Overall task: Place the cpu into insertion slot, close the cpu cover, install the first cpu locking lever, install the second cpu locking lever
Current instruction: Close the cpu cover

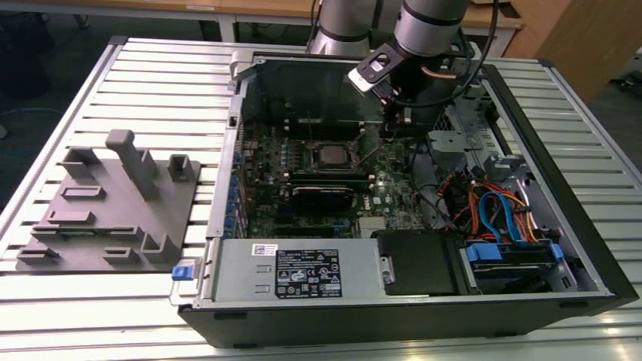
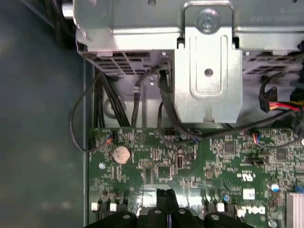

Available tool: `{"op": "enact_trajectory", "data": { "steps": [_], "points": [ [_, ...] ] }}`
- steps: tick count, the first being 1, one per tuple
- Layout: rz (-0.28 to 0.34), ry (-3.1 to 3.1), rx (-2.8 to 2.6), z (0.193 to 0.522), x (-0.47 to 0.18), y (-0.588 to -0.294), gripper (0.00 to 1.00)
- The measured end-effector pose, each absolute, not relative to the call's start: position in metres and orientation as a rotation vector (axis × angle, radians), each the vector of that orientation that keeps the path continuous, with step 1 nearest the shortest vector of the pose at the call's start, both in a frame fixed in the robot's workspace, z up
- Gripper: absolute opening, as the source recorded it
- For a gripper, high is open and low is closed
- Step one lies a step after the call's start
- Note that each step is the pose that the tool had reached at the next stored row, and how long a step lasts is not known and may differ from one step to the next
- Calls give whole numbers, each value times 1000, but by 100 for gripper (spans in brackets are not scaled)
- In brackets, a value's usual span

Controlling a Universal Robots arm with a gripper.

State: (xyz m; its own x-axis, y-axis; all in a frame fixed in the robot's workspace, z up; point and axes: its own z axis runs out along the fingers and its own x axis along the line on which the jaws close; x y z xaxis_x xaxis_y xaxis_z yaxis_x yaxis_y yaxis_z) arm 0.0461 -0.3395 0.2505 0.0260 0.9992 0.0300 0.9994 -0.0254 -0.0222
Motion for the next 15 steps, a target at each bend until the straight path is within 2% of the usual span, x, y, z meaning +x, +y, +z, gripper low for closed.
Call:
{"op": "enact_trajectory", "data": {
  "steps": [15],
  "points": [
    [-9,-2167,-2223,250,44,-340,10]
  ]
}}
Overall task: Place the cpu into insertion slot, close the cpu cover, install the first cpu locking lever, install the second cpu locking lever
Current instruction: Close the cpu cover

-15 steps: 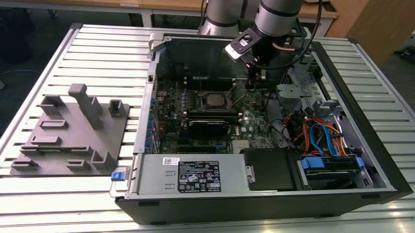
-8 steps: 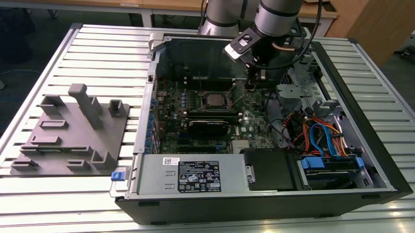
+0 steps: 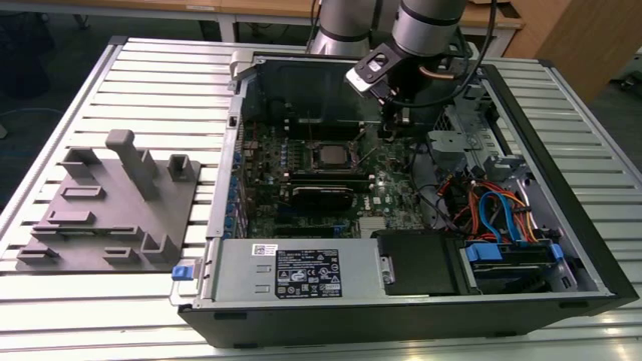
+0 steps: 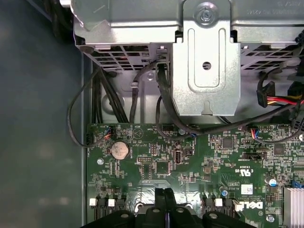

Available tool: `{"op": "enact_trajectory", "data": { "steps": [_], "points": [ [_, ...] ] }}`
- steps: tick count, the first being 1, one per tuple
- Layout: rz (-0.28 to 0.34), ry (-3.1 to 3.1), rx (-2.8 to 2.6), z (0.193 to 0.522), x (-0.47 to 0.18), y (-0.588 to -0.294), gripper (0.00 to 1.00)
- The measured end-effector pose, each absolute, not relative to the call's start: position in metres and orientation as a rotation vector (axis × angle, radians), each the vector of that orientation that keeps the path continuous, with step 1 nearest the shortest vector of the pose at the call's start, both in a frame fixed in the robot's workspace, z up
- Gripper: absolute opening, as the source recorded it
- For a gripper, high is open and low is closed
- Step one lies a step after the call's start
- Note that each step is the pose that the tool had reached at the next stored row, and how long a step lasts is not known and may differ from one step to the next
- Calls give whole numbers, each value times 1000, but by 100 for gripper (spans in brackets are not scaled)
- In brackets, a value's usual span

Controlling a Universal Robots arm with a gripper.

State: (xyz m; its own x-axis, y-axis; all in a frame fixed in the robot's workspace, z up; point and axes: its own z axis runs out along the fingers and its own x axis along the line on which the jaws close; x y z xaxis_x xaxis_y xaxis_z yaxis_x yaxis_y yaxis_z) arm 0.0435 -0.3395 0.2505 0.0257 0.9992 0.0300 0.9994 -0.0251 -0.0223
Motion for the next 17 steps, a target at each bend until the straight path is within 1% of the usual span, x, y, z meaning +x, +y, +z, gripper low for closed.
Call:
{"op": "enact_trajectory", "data": {
  "steps": [17],
  "points": [
    [-9,-2190,-2201,250,36,-338,10]
  ]
}}
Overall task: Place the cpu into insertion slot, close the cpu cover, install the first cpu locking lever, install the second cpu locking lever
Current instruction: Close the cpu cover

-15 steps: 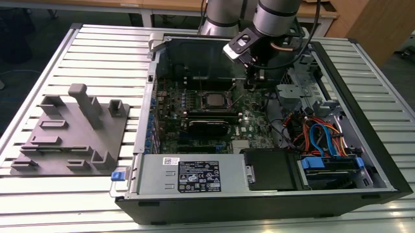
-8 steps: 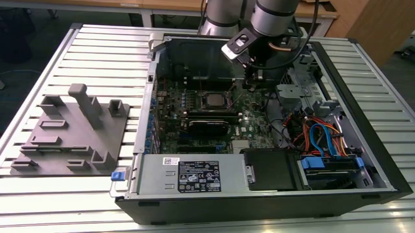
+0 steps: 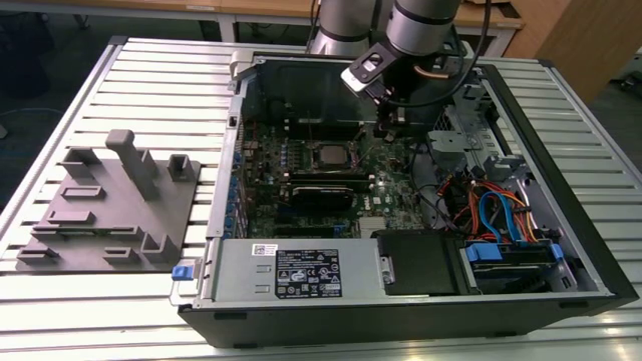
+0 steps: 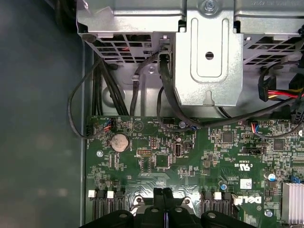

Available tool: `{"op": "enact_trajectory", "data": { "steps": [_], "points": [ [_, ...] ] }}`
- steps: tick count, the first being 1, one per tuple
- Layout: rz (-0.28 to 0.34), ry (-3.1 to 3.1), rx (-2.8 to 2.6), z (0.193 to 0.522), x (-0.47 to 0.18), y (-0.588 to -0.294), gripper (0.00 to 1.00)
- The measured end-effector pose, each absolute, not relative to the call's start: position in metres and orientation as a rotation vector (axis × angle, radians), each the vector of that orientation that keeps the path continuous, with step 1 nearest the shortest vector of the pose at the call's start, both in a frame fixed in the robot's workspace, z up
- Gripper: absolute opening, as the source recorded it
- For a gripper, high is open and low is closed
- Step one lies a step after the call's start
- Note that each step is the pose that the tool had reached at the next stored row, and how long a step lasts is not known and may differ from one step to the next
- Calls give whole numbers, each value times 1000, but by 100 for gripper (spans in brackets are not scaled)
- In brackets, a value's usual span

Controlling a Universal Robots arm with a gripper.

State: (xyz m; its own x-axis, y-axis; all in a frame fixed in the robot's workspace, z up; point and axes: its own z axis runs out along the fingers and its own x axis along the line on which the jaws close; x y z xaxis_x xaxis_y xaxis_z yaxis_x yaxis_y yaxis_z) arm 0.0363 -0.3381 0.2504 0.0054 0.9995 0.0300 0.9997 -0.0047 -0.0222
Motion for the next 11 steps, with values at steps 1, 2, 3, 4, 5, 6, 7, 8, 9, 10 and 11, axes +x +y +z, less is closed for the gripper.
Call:
{"op": "enact_trajectory", "data": {
  "steps": [1,2,3,4,5,6,7,8,9,10,11],
  "points": [
    [-9,-2190,-2201,250,36,-338,10],
    [-9,-2190,-2201,250,35,-338,10],
    [-9,-2190,-2201,250,34,-338,10],
    [-9,-2190,-2201,250,33,-338,10],
    [-9,-2190,-2201,250,33,-338,10],
    [-9,-2190,-2201,250,32,-338,10],
    [-9,-2190,-2201,250,31,-338,10],
    [-9,-2190,-2201,250,31,-338,10],
    [-9,-2190,-2201,250,30,-338,10],
    [-9,-2190,-2201,250,30,-338,10],
    [-9,-2190,-2201,250,29,-338,10]
  ]
}}
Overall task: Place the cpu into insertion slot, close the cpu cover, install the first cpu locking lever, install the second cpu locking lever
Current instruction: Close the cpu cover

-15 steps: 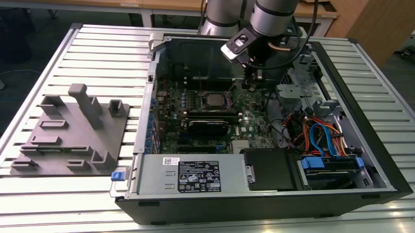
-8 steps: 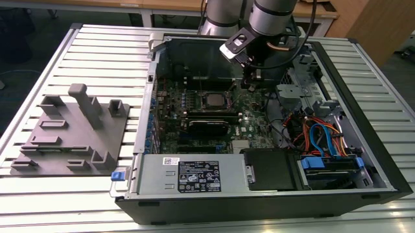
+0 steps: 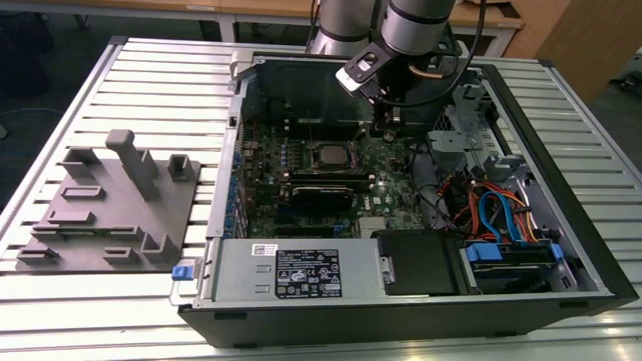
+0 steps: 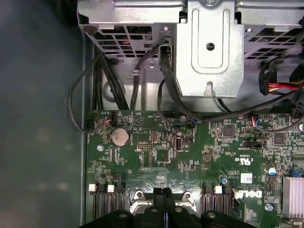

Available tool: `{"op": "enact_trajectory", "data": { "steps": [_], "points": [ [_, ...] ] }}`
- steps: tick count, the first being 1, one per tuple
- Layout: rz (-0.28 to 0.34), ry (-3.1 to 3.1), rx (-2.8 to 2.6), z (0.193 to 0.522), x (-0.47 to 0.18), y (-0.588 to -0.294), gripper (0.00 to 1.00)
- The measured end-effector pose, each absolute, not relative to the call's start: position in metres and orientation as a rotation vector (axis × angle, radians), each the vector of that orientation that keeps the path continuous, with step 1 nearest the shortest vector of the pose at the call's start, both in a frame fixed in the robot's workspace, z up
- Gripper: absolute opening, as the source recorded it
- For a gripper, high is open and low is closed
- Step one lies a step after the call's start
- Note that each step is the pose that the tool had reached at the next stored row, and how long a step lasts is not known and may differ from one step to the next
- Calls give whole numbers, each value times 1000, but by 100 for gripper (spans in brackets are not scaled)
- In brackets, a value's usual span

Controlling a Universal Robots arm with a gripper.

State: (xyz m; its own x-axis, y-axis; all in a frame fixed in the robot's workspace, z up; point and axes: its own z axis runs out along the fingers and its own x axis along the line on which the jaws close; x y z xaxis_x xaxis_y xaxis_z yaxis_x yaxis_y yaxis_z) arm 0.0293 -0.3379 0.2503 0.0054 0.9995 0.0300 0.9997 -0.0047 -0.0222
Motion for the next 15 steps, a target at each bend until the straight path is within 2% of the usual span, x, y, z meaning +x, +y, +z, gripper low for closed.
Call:
{"op": "enact_trajectory", "data": {
  "steps": [15],
  "points": [
    [-9,-2190,-2201,250,24,-338,10]
  ]
}}
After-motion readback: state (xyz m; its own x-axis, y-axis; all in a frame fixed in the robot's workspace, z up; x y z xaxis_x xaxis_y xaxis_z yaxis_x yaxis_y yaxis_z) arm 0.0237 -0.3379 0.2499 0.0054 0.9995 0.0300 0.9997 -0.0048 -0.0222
